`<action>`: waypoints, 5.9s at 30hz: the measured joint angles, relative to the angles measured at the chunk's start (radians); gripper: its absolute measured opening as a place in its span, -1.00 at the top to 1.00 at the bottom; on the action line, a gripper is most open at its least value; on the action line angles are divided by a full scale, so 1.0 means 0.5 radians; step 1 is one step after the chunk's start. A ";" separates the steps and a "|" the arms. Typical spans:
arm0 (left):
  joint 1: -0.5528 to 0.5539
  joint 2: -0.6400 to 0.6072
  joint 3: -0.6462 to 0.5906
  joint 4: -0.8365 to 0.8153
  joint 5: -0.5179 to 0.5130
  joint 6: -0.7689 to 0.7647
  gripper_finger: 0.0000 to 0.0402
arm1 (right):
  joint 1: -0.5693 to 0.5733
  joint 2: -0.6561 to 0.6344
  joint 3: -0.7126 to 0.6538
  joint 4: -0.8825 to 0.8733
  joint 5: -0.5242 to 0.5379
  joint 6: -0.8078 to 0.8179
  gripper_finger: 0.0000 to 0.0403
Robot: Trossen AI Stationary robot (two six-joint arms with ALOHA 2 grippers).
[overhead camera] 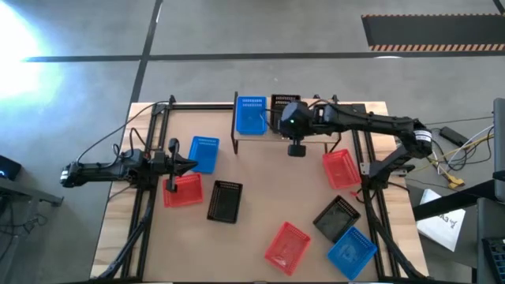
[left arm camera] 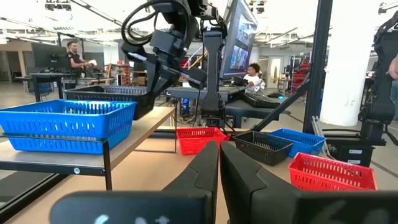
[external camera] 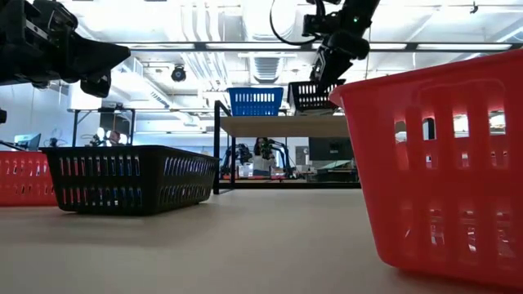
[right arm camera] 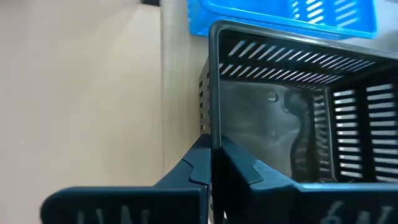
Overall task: Stack baskets on shelf by color
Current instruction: Put the middle black basket on the shelf, then put the bottom red basket on the shelf, then stack the bottom blue basket on top of the blue basket on the shelf
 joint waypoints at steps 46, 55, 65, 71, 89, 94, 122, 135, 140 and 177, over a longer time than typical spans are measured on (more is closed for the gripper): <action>0.000 0.000 0.000 0.000 0.000 -0.001 1.00 | 1.891 0.226 -0.457 0.865 -0.029 2.335 0.27; 0.000 0.000 -0.001 0.000 0.000 -0.001 1.00 | 1.917 0.739 0.115 0.866 -0.470 2.156 -0.20; 0.000 0.001 0.000 0.000 0.000 0.000 1.00 | 1.915 1.074 0.697 0.305 -0.404 2.154 -0.18; -0.001 0.002 0.000 0.001 0.001 0.000 1.00 | 1.932 1.114 0.680 0.241 -0.347 2.059 -0.16; 0.000 -0.001 -0.001 0.000 0.000 0.000 1.00 | 2.046 1.136 0.370 0.292 0.167 2.148 0.10; 0.000 0.001 -0.001 0.001 0.000 0.000 1.00 | 2.046 1.135 0.349 0.203 0.242 2.151 0.47; 0.000 0.000 0.000 0.000 0.000 0.000 1.00 | 2.139 0.385 0.550 -1.326 1.124 2.277 0.96; 0.000 0.000 0.000 0.000 -0.002 0.000 1.00 | 1.089 -0.462 0.207 -1.335 0.825 1.148 0.96; 0.000 0.000 -0.001 0.001 -0.002 0.000 1.00 | 0.682 -0.616 0.004 -1.249 0.730 0.745 0.96; -0.001 0.000 -0.001 0.000 0.000 -0.001 1.00 | -0.237 -0.710 -0.569 -0.422 0.137 -0.297 0.51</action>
